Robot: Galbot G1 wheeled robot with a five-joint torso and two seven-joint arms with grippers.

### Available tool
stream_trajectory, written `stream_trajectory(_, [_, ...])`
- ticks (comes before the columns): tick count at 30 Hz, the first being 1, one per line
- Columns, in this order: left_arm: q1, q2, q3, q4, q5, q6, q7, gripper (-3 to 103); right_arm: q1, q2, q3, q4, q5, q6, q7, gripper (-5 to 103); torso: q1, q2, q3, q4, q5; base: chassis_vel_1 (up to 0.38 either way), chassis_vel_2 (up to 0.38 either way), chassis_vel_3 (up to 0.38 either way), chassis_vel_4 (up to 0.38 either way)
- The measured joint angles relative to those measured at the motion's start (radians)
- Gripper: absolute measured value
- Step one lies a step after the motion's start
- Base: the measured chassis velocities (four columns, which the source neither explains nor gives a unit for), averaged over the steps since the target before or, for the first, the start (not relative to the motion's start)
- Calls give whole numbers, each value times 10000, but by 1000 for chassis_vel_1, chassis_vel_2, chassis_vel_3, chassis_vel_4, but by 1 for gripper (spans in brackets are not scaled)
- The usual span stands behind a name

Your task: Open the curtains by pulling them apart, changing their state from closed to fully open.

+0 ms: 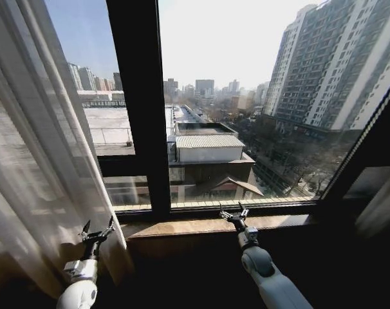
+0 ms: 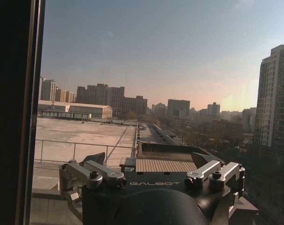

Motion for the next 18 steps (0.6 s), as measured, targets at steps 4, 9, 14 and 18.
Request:
stream_trajectory(4, [0, 0, 1, 0, 0, 0, 0, 100, 0, 0, 1, 0, 0, 0, 0, 100, 0, 0, 0, -3, 4, 81, 74, -19, -64])
stream_trajectory(9, [0, -4, 8, -1, 0, 0, 3, 100, 0, -6, 5, -3, 0, 0, 4, 100, 0, 0, 0, -9, 15, -35, -33, 7, 28])
stream_trajectory(14, [0, -4, 9, -1, 0, 0, 4, 100, 0, -5, 6, -3, 0, 0, 4, 100, 0, 0, 0, -6, 10, 0, 0, 0, 0])
stream_trajectory(18, [0, -2, 6, 0, 0, 0, 4, 100, 0, -3, 4, -2, 0, 0, 4, 100, 0, -1, 0, -4, 1, 0, 0, 0, 0])
